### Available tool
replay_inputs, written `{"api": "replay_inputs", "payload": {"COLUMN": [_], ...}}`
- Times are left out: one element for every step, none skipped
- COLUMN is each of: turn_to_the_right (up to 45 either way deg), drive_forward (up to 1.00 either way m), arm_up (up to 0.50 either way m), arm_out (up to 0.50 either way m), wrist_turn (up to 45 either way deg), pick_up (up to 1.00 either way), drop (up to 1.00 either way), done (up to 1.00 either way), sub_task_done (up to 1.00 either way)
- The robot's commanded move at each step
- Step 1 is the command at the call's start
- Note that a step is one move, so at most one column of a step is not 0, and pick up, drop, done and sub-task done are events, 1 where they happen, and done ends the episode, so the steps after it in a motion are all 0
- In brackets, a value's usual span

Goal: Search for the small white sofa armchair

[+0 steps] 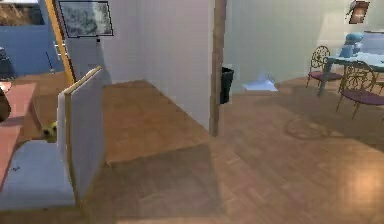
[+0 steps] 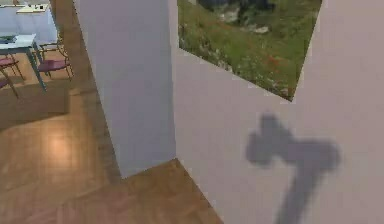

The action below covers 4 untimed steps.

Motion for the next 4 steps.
{"api": "replay_inputs", "payload": {"turn_to_the_right": [-45.0, -45.0, -18.0, 0.0], "drive_forward": [0.00, 0.00, 0.00, 1.00], "arm_up": [0.00, 0.00, 0.00, 0.00], "arm_out": [0.00, 0.00, 0.00, 0.00], "wrist_turn": [0.0, 0.0, 0.0, 0.0], "pick_up": [0.00, 0.00, 0.00, 0.00], "drop": [0.00, 0.00, 0.00, 0.00], "done": [0.00, 0.00, 0.00, 0.00], "sub_task_done": [0.00, 0.00, 0.00, 0.00]}}
